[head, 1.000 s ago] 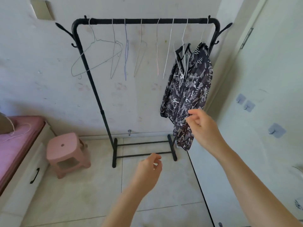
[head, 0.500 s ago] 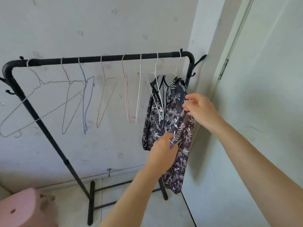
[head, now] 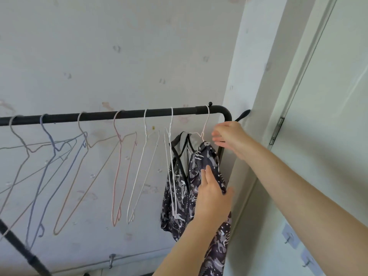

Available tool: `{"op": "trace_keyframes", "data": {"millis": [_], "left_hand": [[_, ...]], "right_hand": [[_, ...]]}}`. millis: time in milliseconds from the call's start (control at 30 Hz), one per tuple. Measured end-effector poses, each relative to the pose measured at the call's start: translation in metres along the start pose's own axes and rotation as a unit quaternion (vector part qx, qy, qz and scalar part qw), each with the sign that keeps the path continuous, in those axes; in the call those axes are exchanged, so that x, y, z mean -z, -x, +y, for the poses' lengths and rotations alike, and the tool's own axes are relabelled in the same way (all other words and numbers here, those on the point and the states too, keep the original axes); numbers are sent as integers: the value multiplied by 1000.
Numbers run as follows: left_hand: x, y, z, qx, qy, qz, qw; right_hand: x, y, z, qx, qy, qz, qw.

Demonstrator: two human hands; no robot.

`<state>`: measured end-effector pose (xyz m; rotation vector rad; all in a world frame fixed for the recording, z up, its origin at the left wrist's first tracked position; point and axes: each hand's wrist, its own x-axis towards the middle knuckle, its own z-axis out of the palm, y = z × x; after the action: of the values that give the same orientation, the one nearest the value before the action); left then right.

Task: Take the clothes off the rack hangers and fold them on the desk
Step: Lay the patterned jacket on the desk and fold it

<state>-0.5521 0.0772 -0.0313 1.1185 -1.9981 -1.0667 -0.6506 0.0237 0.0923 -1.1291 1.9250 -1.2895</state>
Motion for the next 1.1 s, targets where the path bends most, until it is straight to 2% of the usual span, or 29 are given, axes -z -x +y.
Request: {"op": "trace_keyframes", "data": {"millis": [233,367,533,667,867,1100], "left_hand": [[-4,-36,-17,40,41,-41,997],[0,-44,-32,55,65,-89,992],[17,-43,-35,35,73,-115,990],[31,-43,-33,10,67,-140,988],[38,-44,-27,-37,59,-143,987],[29,-23,-28,-125,56,-161,977]], "right_hand": [[-16,-49,8,-89,-88,-59,990],[-21,-61,10,-93,-65,-48,992],[-31,-66,9,-138,-3,-95,986],[-40,-64,2,-119,55,-58,990],[-33,-53,-22,-63,32,16,997],[-6,-24,-16,-41,64,30,997]]}}
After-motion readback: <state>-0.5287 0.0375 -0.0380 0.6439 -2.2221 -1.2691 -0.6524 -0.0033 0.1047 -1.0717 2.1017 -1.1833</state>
